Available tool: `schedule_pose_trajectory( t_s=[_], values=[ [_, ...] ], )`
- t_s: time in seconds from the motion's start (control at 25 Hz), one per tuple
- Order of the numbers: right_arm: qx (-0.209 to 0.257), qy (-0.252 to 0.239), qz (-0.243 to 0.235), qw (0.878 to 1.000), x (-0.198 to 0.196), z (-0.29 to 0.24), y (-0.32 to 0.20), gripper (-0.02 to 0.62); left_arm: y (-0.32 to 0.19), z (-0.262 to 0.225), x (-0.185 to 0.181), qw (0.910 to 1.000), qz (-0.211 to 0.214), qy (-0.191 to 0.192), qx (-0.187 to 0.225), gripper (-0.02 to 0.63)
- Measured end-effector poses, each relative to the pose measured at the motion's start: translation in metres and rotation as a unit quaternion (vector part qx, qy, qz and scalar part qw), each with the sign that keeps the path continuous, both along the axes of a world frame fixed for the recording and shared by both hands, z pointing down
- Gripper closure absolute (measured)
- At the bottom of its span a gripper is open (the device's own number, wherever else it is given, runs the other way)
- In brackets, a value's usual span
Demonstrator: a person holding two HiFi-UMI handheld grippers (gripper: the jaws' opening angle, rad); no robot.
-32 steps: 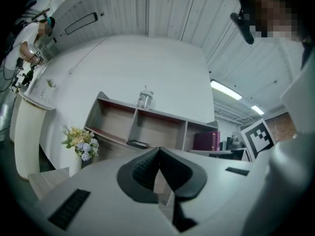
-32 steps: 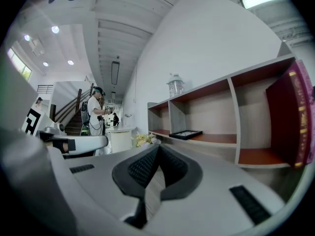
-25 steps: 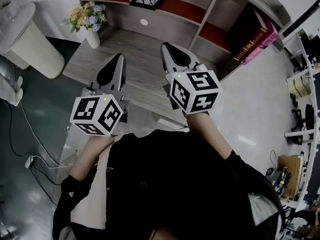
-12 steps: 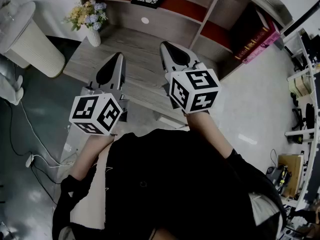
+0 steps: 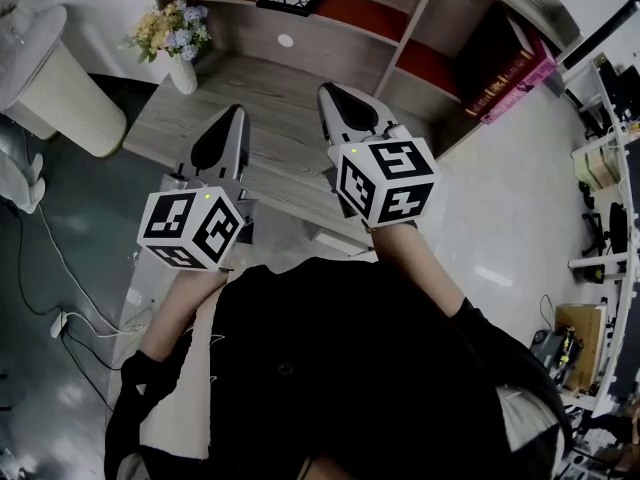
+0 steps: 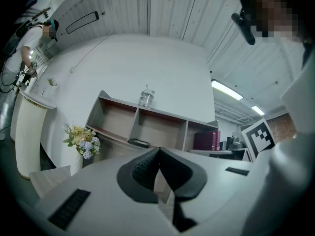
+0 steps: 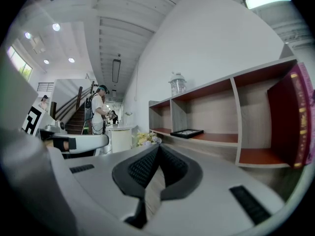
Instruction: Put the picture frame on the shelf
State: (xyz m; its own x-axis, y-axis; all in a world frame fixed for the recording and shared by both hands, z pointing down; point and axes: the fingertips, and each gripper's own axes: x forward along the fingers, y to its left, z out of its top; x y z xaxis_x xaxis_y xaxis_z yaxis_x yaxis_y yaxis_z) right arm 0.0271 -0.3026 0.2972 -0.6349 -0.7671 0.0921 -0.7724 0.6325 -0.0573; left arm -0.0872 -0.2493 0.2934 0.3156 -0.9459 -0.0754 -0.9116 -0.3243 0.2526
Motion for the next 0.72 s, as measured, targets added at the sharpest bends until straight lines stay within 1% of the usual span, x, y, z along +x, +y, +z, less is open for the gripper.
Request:
schedule_pose_trajectory(
  t_s=[0.72],
  values=[
    [0.002, 0.000, 0.000, 1.000, 0.0070, -0.0013, 0.0091, 0.592, 0.0097, -0.0027, 0.0060, 1.0000, -0.003, -0.004, 0.003, 0.595]
  ],
)
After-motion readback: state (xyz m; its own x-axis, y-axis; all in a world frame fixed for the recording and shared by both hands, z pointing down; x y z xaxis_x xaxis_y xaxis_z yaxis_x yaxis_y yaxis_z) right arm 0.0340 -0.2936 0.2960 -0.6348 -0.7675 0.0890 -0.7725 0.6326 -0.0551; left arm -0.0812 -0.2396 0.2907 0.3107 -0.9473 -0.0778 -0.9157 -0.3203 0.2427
